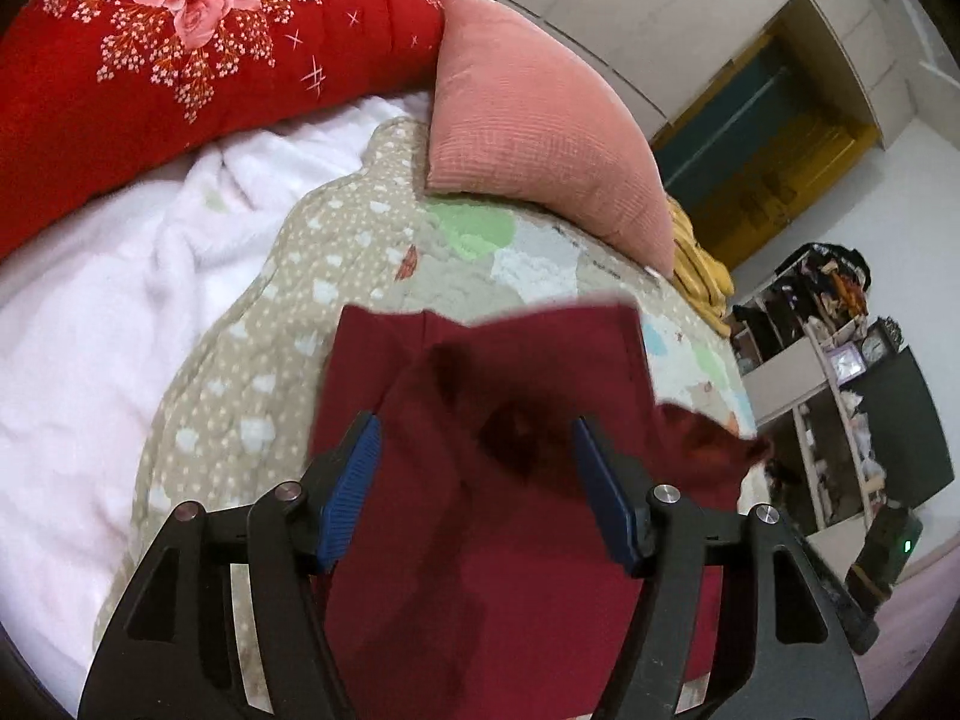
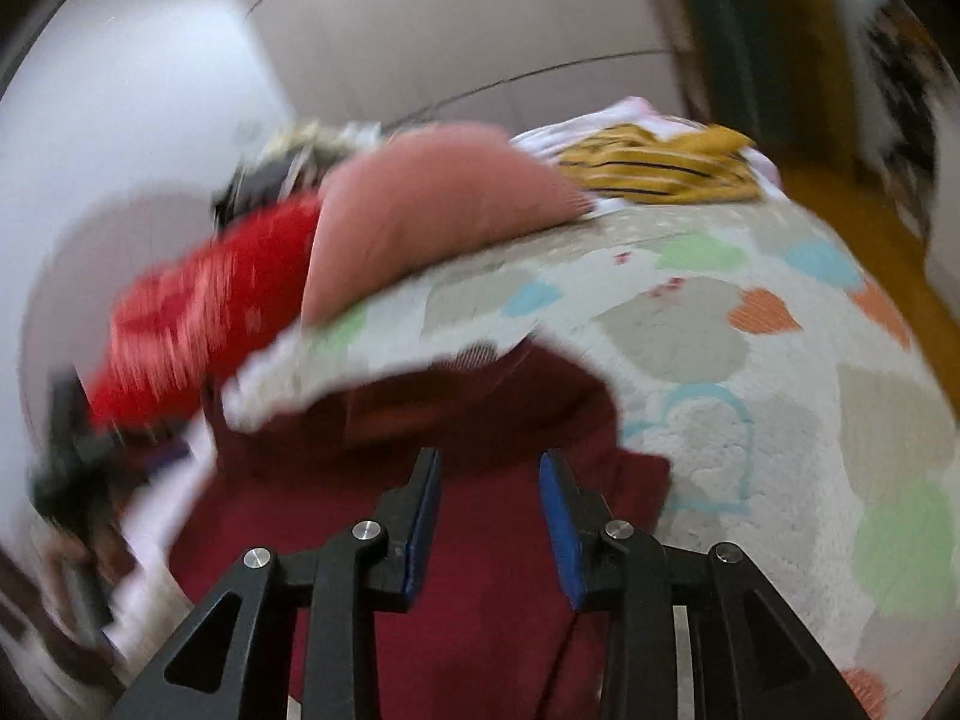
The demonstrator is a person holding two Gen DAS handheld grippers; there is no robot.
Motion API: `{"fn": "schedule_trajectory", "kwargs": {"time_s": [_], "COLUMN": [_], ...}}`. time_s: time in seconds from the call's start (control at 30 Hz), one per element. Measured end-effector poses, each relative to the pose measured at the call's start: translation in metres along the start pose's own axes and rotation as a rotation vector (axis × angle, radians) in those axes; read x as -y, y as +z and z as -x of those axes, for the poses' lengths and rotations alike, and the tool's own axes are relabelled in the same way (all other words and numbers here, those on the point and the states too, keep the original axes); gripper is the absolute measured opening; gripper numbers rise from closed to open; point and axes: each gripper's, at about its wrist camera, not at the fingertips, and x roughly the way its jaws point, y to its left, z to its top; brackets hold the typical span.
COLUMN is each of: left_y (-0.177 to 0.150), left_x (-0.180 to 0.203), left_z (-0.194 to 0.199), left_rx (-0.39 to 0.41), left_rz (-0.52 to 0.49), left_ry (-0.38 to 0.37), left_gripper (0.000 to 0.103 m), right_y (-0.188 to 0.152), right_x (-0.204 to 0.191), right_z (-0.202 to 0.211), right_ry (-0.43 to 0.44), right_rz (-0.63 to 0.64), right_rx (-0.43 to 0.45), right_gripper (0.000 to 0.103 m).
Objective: Fold small clothes
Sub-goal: 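Lift the hem with both grippers and fold it toward the collar, then lower the folded hem onto the sweater and open both grippers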
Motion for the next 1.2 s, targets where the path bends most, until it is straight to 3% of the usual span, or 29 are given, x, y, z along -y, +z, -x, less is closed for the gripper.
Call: {"fn": "schedule_trajectory", "kwargs": {"time_s": [0.1, 0.17, 0.2, 0.23, 0.3, 0.37, 0.5, 0.57, 0.73, 0.87, 1.0, 1.07, 1.13, 1.2], "left_y": [0.005, 0.015, 0.018, 0.023, 0.026, 0.025, 0.018, 0.010, -0.016, -0.044, -0.072, -0.080, -0.084, -0.088], "left_x": [0.006, 0.011, 0.011, 0.007, -0.007, -0.023, -0.028, -0.035, -0.047, -0.045, -0.042, -0.041, -0.039, -0.037], "left_z": [-0.021, -0.040, -0.046, -0.057, -0.072, -0.079, -0.057, -0.039, 0.007, 0.020, 0.007, 0.008, 0.011, 0.018], "left_rx": [-0.055, -0.072, -0.064, -0.050, -0.087, -0.118, -0.104, -0.102, -0.072, -0.092, -0.149, -0.124, -0.132, -0.144], "left_rz": [-0.020, -0.033, -0.048, -0.050, -0.008, 0.045, 0.020, 0.022, 0.018, 0.013, 0.000, -0.018, -0.025, -0.022], "left_ry": [0.054, 0.069, 0.103, 0.190, 0.255, 0.213, 0.200, 0.176, 0.112, 0.072, 0.086, 0.099, 0.108, 0.091], "left_gripper": [0.066, 0.066, 0.066, 0.066, 0.066, 0.066, 0.066, 0.066, 0.066, 0.066, 0.066, 0.066, 0.066, 0.066], "right_y": [0.006, 0.016, 0.020, 0.026, 0.029, 0.028, 0.025, 0.016, -0.028, -0.062, -0.086, -0.093, -0.094, -0.090], "right_x": [-0.010, -0.007, -0.004, 0.000, 0.011, 0.015, 0.007, 0.011, 0.022, 0.023, 0.015, 0.006, -0.005, -0.007], "right_z": [-0.035, -0.055, -0.064, -0.080, -0.111, -0.125, -0.096, -0.069, 0.005, 0.027, 0.017, 0.010, 0.008, 0.019], "right_ry": [-0.071, -0.053, -0.063, -0.099, -0.143, -0.132, -0.102, -0.075, -0.089, -0.092, -0.033, -0.033, -0.077, -0.071], "right_rz": [0.027, -0.021, -0.038, -0.061, -0.119, -0.138, -0.092, -0.116, -0.116, -0.117, -0.121, -0.097, -0.025, 0.000], "right_rx": [-0.048, -0.056, -0.055, -0.069, -0.152, -0.179, -0.150, -0.114, -0.073, -0.105, -0.148, -0.135, -0.136, -0.118], "right_gripper": [0.033, 0.033, 0.033, 0.034, 0.035, 0.036, 0.038, 0.046, 0.048, 0.048, 0.049, 0.043, 0.022, 0.018]}}
